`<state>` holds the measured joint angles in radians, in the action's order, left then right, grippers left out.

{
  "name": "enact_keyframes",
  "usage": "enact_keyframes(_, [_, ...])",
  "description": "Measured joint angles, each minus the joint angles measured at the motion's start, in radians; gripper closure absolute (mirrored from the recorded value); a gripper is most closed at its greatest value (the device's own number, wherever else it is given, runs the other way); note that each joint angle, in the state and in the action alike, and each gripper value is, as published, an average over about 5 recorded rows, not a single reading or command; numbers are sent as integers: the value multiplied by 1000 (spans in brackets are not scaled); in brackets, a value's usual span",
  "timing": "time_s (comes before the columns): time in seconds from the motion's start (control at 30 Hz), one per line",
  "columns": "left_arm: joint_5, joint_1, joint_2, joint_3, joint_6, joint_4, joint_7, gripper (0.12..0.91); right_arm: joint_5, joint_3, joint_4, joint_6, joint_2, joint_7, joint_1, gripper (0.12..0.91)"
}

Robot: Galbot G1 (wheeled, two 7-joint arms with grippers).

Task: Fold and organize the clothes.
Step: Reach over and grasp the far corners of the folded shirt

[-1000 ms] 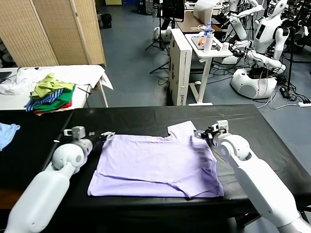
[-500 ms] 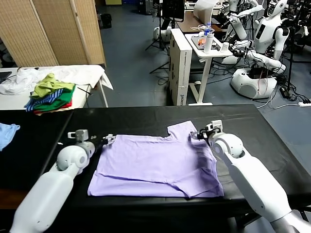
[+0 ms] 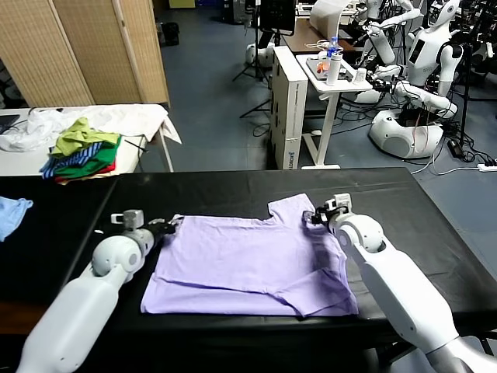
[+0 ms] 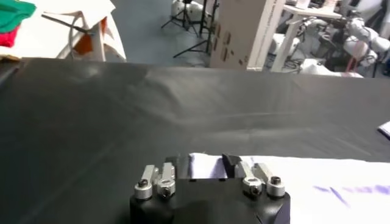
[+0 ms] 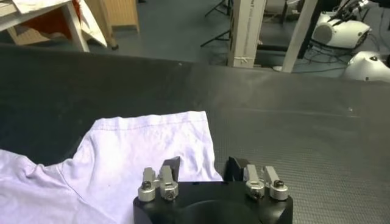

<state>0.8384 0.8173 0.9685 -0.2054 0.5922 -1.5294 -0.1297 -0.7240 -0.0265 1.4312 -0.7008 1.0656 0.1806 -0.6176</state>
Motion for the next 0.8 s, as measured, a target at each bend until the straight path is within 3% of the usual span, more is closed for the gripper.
enact_keyframes(0.23, [-5, -1, 3, 1, -8, 4, 2, 815, 5, -14, 8, 29, -3, -8, -5, 874])
enact_keyframes(0.53, [-1, 20, 0, -26, -18, -9, 3, 880, -15, -58, 80, 134, -37, -43, -56, 886])
enact_keyframes(0.8, [20, 87, -36, -89, -16, -108, -2, 882, -43, -115, 188, 124, -85, -38, -138, 886])
